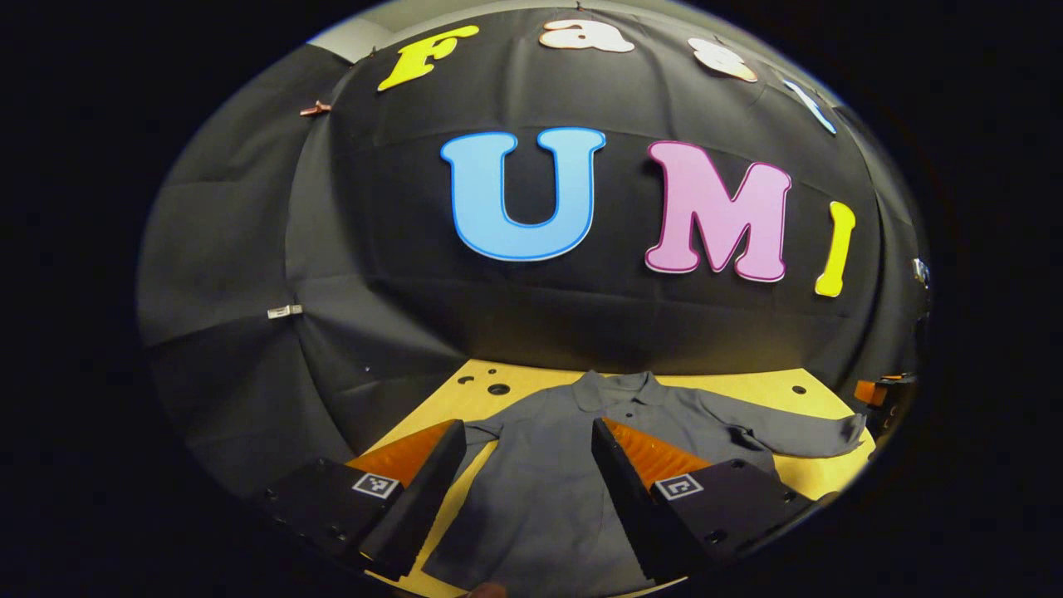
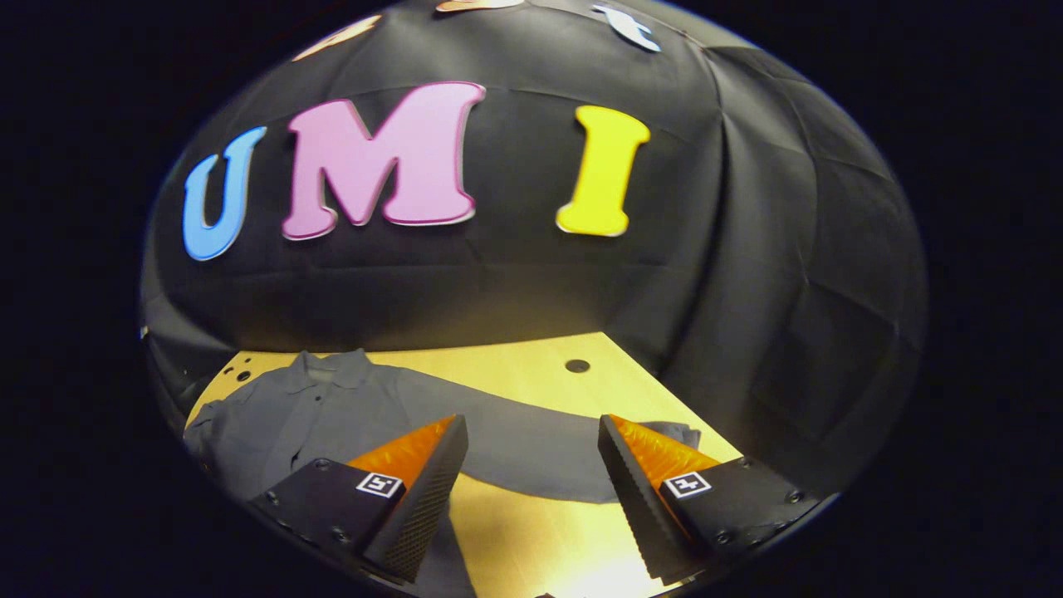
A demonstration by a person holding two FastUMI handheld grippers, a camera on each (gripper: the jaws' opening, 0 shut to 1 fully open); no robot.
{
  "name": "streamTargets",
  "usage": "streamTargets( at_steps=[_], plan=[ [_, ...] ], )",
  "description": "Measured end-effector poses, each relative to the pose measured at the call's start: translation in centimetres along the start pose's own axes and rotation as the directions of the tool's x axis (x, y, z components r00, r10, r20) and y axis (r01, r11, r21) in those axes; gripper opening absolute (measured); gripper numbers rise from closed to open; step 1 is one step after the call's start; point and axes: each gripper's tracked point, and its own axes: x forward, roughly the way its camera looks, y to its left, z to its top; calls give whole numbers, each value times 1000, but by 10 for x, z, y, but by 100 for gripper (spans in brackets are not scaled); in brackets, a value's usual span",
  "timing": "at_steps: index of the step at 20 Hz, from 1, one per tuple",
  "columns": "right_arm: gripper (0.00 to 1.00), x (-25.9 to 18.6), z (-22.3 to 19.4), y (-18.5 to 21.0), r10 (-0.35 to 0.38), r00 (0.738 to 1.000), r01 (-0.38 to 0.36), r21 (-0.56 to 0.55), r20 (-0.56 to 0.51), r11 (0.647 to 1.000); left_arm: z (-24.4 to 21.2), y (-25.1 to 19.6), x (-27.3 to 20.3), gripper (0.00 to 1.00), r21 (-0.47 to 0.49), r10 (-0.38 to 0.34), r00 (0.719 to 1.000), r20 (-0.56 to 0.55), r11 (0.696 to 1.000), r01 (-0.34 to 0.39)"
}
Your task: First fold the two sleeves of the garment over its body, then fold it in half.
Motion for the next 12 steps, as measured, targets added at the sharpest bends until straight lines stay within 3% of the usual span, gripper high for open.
streamTargets(
  at_steps=[3, 12],
  plan=[
    [98, 13, -26, -34, -80, 994, 81, 15, -69, 997, -16, 17, 6, 96, -1, 49, 997, -58, 999, -49],
    [98, 64, -93, -102, -192, 954, 202, 16, -232, 979, -13, 14, 32, 96, 27, 56, 993, -105, 998, -54]
  ],
)
